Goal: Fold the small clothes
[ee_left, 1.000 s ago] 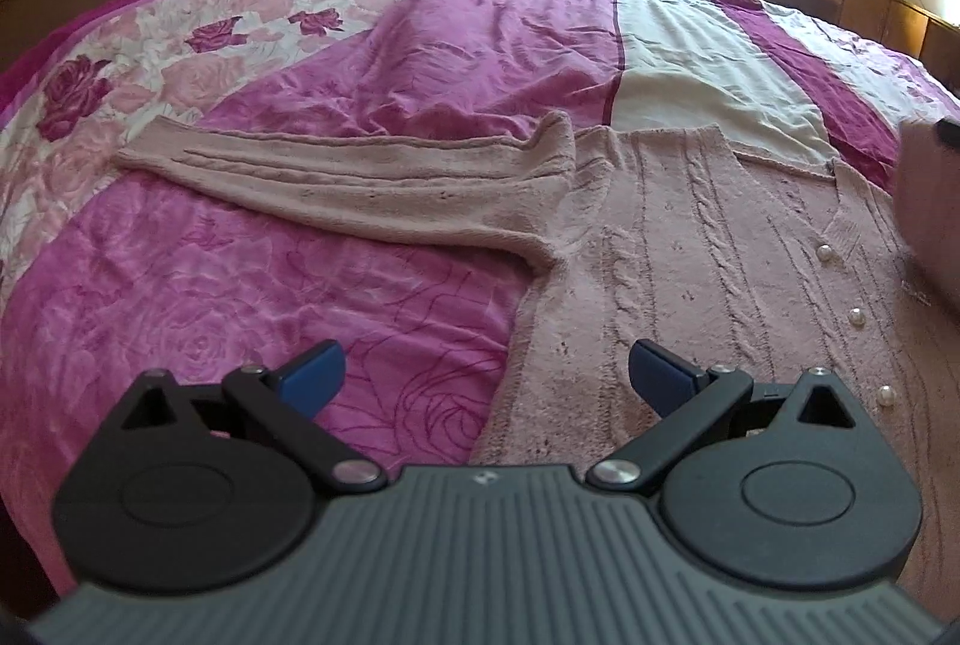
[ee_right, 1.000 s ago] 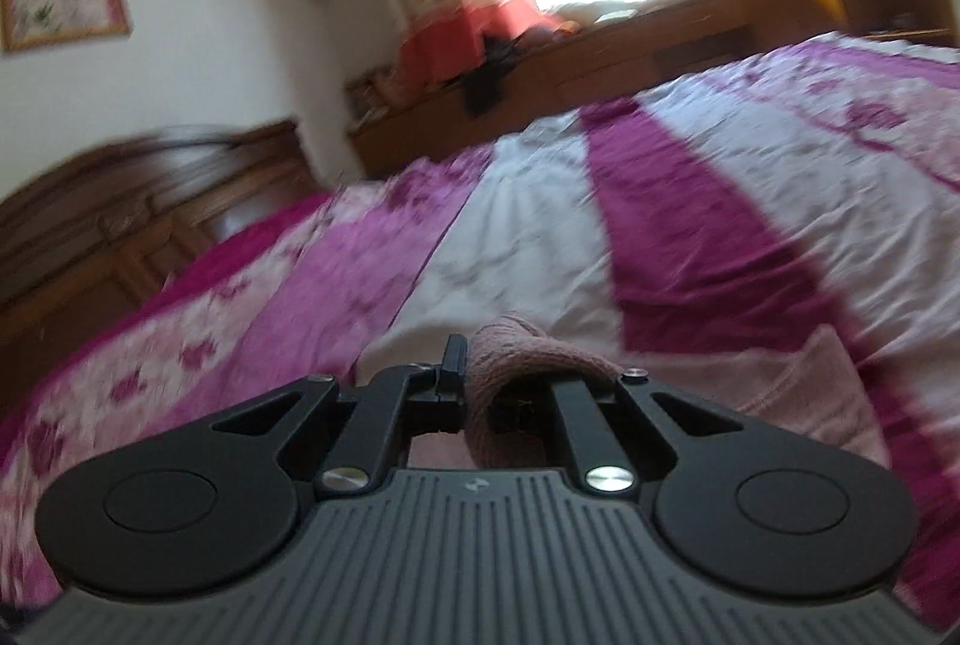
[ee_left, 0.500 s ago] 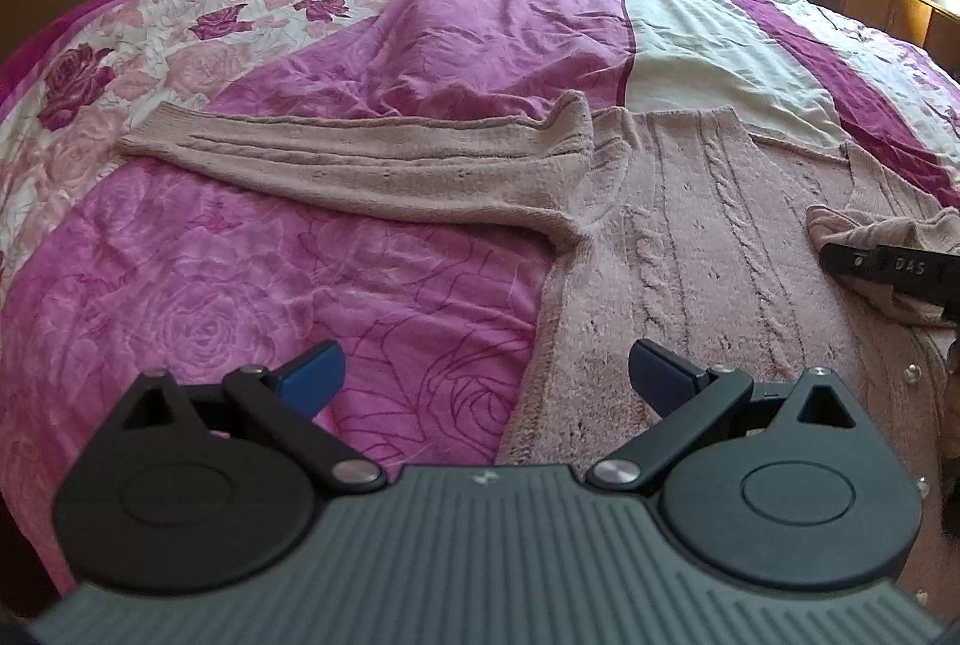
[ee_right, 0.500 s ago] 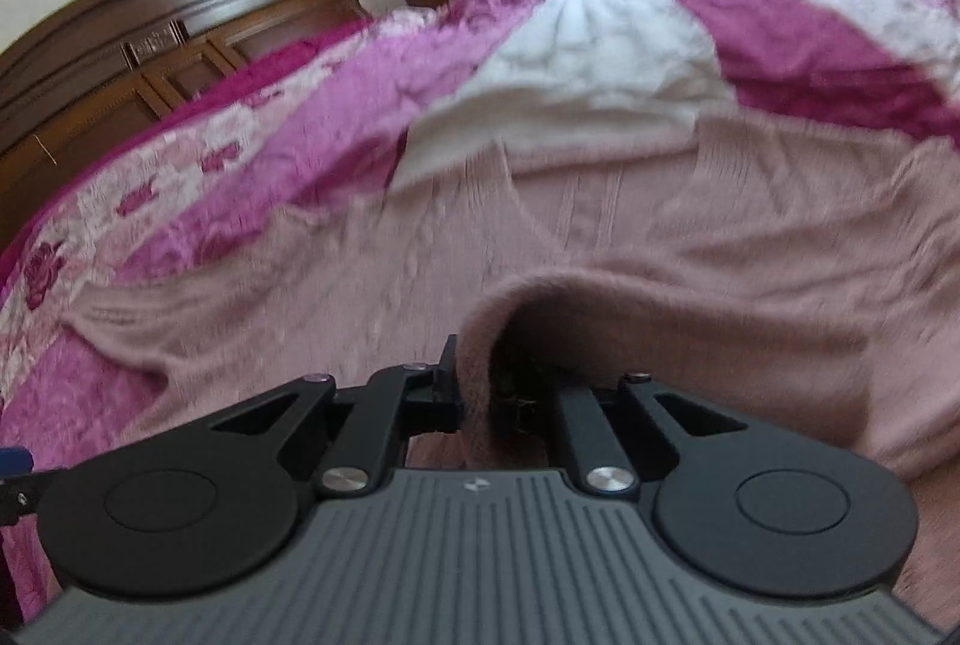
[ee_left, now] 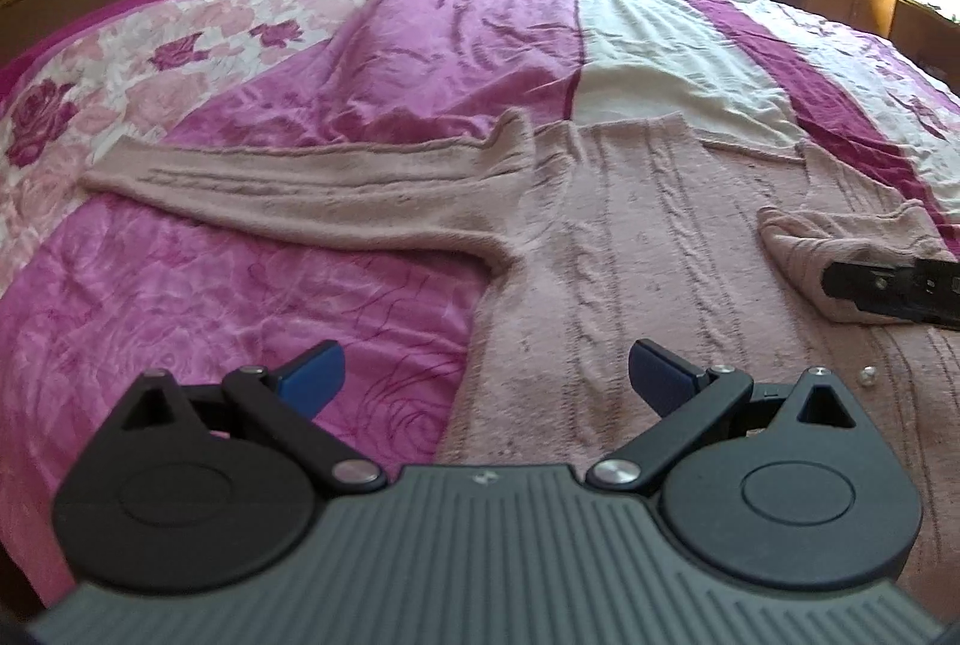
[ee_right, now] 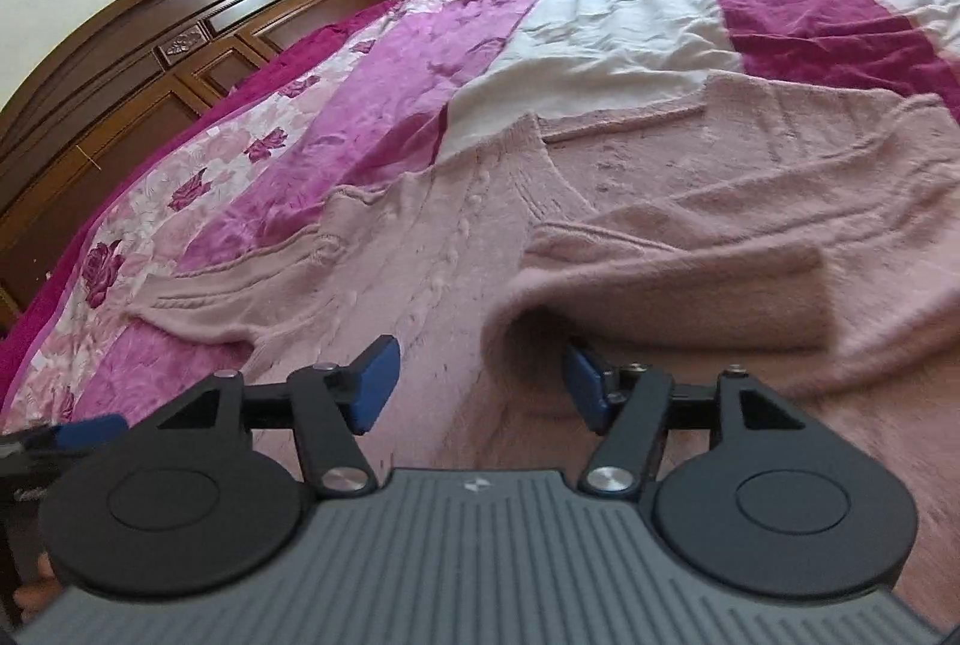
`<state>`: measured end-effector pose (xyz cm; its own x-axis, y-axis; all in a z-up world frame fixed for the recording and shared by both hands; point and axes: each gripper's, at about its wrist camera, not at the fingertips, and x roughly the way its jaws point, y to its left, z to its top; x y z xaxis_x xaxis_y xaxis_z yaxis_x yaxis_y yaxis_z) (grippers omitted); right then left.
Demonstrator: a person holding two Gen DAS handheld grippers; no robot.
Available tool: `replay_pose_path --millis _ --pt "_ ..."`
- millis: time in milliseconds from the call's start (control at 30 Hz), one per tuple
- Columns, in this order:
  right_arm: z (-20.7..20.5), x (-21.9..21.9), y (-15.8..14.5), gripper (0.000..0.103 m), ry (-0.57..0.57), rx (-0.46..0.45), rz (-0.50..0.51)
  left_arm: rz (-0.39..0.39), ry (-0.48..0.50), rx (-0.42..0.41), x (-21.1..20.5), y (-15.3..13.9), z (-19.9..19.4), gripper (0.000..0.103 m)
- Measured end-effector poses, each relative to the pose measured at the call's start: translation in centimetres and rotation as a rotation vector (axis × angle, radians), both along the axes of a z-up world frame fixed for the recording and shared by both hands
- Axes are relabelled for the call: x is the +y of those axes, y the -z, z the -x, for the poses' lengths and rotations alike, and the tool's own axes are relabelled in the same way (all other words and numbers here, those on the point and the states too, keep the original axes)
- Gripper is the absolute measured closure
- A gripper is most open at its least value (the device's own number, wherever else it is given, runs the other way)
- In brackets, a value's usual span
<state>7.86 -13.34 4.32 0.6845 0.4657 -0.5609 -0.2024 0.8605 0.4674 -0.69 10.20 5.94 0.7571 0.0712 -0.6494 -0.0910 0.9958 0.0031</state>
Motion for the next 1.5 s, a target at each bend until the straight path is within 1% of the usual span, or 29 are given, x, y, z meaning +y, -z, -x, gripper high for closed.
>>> replay_pose_path --millis 133,233,367,467,567,700,800,867,1033,1133,1267,1333,1400,1467,1500 --pt "2.5 -2.2 -1.4 0.032 0.005 0.003 -0.026 0.0 0.031 -0.009 -1.1 -0.4 -0.1 0.0" --pt "4.5 -4.0 -2.5 0.031 0.021 -0.024 -0.025 -0.002 0.06 -0.014 -2.1 -0.7 -0.3 0.0" --pt "6.7 -6.6 -3.7 0.03 0.084 -0.083 0.019 -0.011 0.1 -0.02 -3.6 -1.0 -0.5 0.0" --pt "7.4 -8.6 -3.8 0.03 0.157 -0.117 0.059 -0.016 0.136 -0.027 -4.9 -1.3 -0.8 0.0" --pt "7.7 -10.7 -3.3 0.029 0.241 -0.13 0.079 -0.035 0.168 -0.034 -6.4 -1.5 -1.3 0.0" --pt "7.5 -12.8 -2.3 0.029 0.345 -0.152 0.147 -0.057 0.213 -0.031 -8.5 -1.4 -2.2 0.0" --pt "6.9 -13.8 -1.2 0.029 0.395 -0.159 0.189 -0.064 0.246 -0.032 -10.1 -1.2 -2.8 0.0" --pt "6.5 -14.6 -0.5 0.029 0.42 -0.15 0.191 -0.076 0.276 -0.032 -11.5 -1.1 -3.3 0.0" --pt "5.6 -15.5 1.5 0.029 0.461 -0.118 0.15 -0.132 0.38 -0.05 -15.2 -0.5 -4.8 0.0" --pt "5.3 -15.3 2.7 0.029 0.474 -0.109 0.149 -0.174 0.44 -0.05 -17.1 0.2 -6.0 0.001" --pt "5.1 -15.2 3.4 0.029 0.471 -0.118 0.148 -0.227 0.523 -0.029 -19.3 1.4 -7.7 0.001" --pt "5.0 -15.2 3.8 0.029 0.47 -0.12 0.145 -0.236 0.556 -0.02 -20.0 1.9 -8.2 0.002" --pt "5.0 -15.2 4.1 0.029 0.469 -0.128 0.146 -0.244 0.594 -0.017 -20.6 2.3 -8.5 0.009" --pt "5.1 -15.0 4.3 0.028 0.467 -0.133 0.149 -0.256 0.618 -0.017 -21.1 2.7 -8.8 0.011" --pt "5.1 -15.0 4.3 0.028 0.466 -0.134 0.148 -0.26 0.629 -0.016 -21.4 2.9 -8.9 0.015"
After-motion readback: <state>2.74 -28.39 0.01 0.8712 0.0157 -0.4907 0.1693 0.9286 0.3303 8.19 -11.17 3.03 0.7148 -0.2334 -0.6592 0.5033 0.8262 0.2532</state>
